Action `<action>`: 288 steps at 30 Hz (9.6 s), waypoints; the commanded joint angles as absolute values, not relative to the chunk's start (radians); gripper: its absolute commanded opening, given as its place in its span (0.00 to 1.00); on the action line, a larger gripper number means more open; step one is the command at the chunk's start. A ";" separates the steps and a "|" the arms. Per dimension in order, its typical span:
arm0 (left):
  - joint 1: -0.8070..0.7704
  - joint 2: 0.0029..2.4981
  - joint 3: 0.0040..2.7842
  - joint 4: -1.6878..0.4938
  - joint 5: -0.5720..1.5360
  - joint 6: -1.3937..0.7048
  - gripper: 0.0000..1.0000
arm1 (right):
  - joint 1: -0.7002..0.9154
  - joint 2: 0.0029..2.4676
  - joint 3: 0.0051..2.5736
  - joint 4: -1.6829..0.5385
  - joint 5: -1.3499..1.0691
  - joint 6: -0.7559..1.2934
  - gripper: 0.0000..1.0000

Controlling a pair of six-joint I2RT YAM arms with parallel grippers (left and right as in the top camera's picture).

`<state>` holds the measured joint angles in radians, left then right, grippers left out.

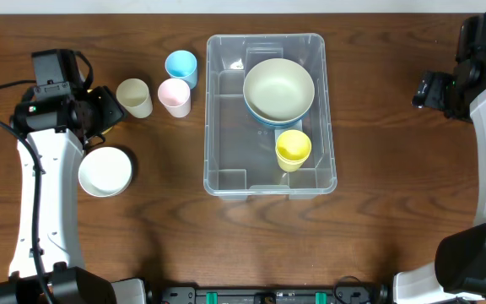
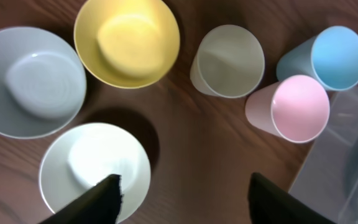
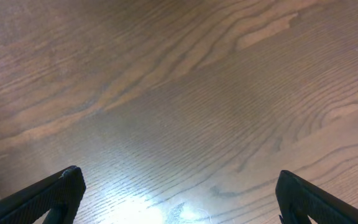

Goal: Pack container

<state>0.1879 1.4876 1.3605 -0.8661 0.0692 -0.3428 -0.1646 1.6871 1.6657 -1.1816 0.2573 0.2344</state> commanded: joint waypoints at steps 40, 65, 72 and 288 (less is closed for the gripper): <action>0.188 1.843 1.338 -0.537 0.095 -0.579 0.63 | -0.170 1.671 1.679 -1.182 0.257 0.250 0.99; 0.145 1.903 1.338 -0.472 0.094 -0.581 0.25 | -0.170 1.671 1.679 -1.182 0.257 0.250 0.99; 0.145 1.903 1.338 -0.478 0.094 -0.581 0.24 | -0.170 1.671 1.679 -1.182 0.257 0.250 0.99; -0.592 1.795 1.347 -0.973 -0.091 -0.455 0.36 | -0.170 1.671 1.679 -1.182 0.257 0.250 0.99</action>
